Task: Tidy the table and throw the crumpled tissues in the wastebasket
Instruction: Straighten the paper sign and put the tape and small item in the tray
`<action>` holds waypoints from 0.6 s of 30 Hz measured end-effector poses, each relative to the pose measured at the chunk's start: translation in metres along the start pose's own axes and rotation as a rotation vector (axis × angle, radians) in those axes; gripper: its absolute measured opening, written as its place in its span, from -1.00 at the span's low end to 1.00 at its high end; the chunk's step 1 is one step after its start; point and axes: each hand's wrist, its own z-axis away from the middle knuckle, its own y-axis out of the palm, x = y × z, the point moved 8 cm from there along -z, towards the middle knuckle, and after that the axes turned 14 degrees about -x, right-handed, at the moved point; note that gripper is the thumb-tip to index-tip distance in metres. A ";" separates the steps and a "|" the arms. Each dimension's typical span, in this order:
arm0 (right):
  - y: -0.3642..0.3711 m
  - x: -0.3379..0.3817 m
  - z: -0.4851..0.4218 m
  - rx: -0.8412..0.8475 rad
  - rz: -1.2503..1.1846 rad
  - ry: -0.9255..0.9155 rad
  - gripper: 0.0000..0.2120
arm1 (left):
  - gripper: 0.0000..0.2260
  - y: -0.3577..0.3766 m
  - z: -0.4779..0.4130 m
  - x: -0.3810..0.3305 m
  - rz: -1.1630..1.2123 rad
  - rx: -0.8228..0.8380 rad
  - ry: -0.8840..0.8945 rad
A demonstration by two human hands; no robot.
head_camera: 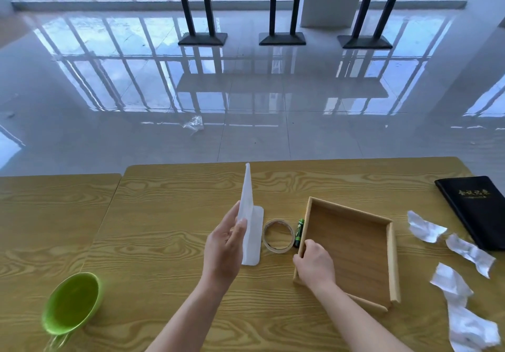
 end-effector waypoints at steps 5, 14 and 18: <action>0.018 0.023 0.018 0.052 -0.009 -0.085 -0.95 | -0.65 -0.024 -0.006 0.010 0.007 -0.045 -0.010; 0.051 0.086 0.029 0.168 -0.015 -0.197 -0.94 | -0.65 -0.083 -0.024 0.021 0.004 -0.180 -0.025; 0.066 0.116 0.032 0.194 -0.021 -0.232 -0.93 | -0.65 -0.110 -0.037 0.025 -0.028 -0.211 -0.029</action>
